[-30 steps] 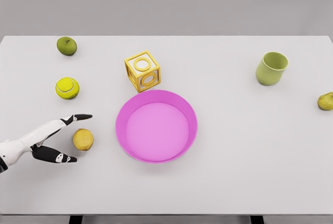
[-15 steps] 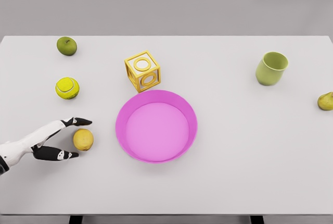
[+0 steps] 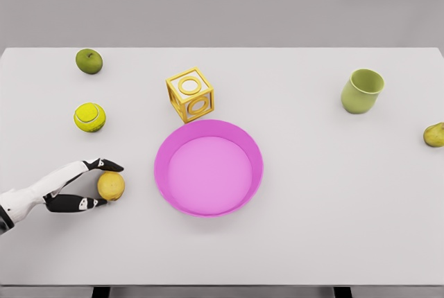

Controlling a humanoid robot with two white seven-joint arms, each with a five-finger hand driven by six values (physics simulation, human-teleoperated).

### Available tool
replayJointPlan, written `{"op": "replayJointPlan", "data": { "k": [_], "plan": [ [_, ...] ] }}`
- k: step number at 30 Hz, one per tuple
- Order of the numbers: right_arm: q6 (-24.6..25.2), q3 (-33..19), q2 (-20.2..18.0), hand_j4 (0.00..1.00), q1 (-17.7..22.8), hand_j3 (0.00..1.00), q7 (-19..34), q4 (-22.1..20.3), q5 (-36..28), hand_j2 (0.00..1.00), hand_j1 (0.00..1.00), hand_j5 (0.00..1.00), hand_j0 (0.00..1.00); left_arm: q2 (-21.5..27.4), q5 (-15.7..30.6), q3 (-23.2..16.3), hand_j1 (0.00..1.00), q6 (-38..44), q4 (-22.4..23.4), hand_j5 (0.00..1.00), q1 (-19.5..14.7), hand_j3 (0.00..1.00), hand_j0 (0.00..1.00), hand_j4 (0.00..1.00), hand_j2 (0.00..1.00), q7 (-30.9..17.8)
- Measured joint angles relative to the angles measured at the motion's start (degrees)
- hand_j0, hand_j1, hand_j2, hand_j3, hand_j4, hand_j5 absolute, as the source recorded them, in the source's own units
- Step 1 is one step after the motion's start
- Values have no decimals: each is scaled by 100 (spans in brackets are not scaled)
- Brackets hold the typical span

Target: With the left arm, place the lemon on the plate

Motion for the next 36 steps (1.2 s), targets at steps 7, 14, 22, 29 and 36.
{"op": "replayJointPlan", "data": {
  "k": [7, 14, 22, 29, 36],
  "plan": [
    [0, 0, 0, 100, 0, 100, 0, -1, 0, 100, 100, 100, 100, -7, -1, -5, 67, 0, -6, 67, 9, 67, 67, 67, 67, 3],
    [0, 0, 0, 100, 0, 100, 0, -2, 0, 100, 100, 100, 100, -11, -12, -10, 55, -1, -50, 55, 9, 55, 55, 55, 55, -1],
    [0, 0, 0, 100, 0, 100, 0, -1, 0, 100, 100, 100, 100, -17, 24, -2, 49, -3, -123, 49, -18, 49, 49, 49, 49, 2],
    [0, 0, 0, 100, 0, 100, 0, -1, -1, 100, 100, 100, 100, -17, 70, 39, 48, -3, -189, 48, -79, 48, 48, 48, 48, 4],
    [0, 0, 0, 100, 0, 100, 0, -3, 0, 100, 100, 100, 100, -46, 97, 65, 46, -3, -276, 46, -220, 46, 46, 46, 46, 0]
  ]
}}
